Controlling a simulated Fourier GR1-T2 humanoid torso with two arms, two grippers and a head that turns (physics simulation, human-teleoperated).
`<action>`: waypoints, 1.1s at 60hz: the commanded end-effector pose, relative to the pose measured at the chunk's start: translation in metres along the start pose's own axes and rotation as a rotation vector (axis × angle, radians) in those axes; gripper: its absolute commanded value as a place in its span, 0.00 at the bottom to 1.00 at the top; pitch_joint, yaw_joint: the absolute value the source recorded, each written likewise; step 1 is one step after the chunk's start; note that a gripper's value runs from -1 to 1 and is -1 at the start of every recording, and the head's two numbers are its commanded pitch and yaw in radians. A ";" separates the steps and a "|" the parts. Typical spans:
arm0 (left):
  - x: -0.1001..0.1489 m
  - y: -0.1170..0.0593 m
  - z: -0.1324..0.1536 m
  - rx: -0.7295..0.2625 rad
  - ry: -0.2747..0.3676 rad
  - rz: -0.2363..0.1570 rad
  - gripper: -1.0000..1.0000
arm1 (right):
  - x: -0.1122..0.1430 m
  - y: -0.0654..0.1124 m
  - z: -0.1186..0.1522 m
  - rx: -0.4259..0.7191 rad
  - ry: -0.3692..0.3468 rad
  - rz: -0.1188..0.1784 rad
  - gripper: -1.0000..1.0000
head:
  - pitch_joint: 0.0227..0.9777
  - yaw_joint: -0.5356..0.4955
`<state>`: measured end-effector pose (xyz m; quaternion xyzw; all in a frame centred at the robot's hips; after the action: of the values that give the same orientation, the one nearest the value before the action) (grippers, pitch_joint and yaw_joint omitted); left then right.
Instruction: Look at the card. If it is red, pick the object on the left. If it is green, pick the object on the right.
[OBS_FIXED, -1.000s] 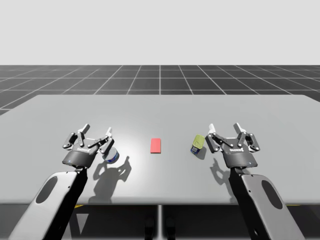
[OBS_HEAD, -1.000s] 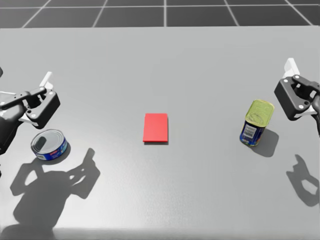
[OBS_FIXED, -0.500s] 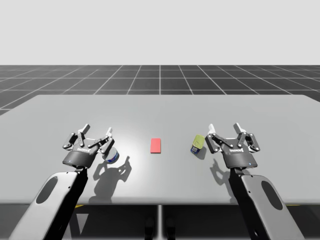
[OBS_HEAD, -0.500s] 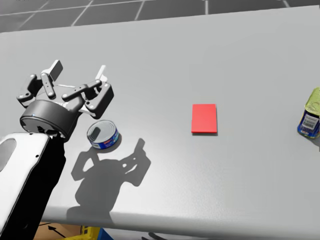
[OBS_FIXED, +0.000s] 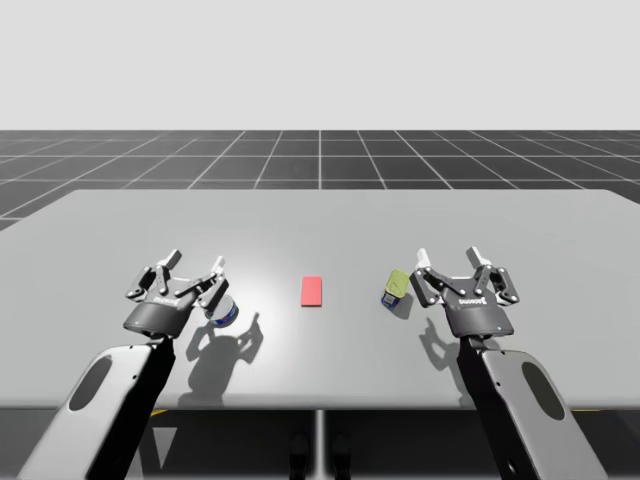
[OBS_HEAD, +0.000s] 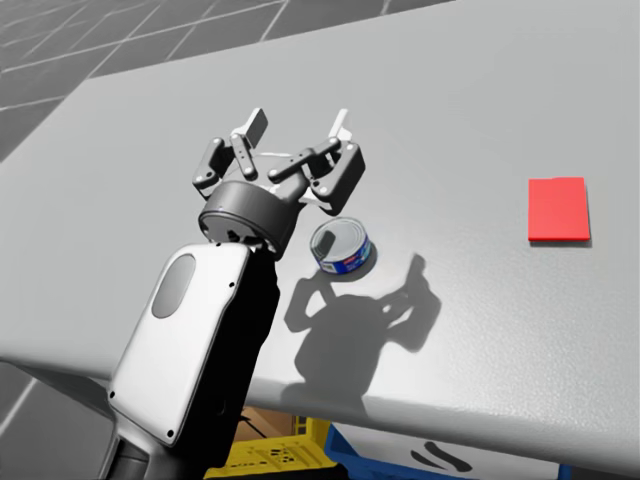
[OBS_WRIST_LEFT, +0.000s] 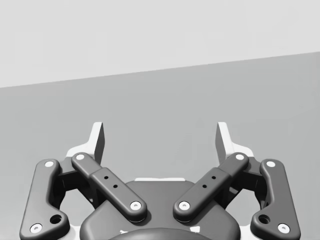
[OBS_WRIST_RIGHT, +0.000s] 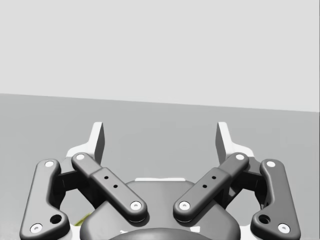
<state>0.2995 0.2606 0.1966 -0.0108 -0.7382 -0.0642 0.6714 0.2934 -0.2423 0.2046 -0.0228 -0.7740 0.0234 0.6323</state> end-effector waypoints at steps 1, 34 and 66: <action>0.007 0.000 0.006 -0.031 0.024 0.088 0.00 | -0.001 -0.001 0.000 -0.004 0.003 -0.001 0.00 | 0.89 0.94; -0.019 0.016 0.089 -0.151 0.294 -0.029 0.00 | -0.003 -0.001 -0.003 -0.004 0.009 -0.005 0.00 | 0.88 0.93; -0.064 0.000 0.073 -0.162 0.396 -0.019 0.00 | -0.003 -0.003 -0.005 0.000 0.003 -0.013 0.00 | 0.86 0.93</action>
<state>0.2240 0.2791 0.1321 -0.0472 -0.5855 -0.1276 0.7991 0.2981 -0.2450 0.2024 -0.0190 -0.7727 0.0196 0.6342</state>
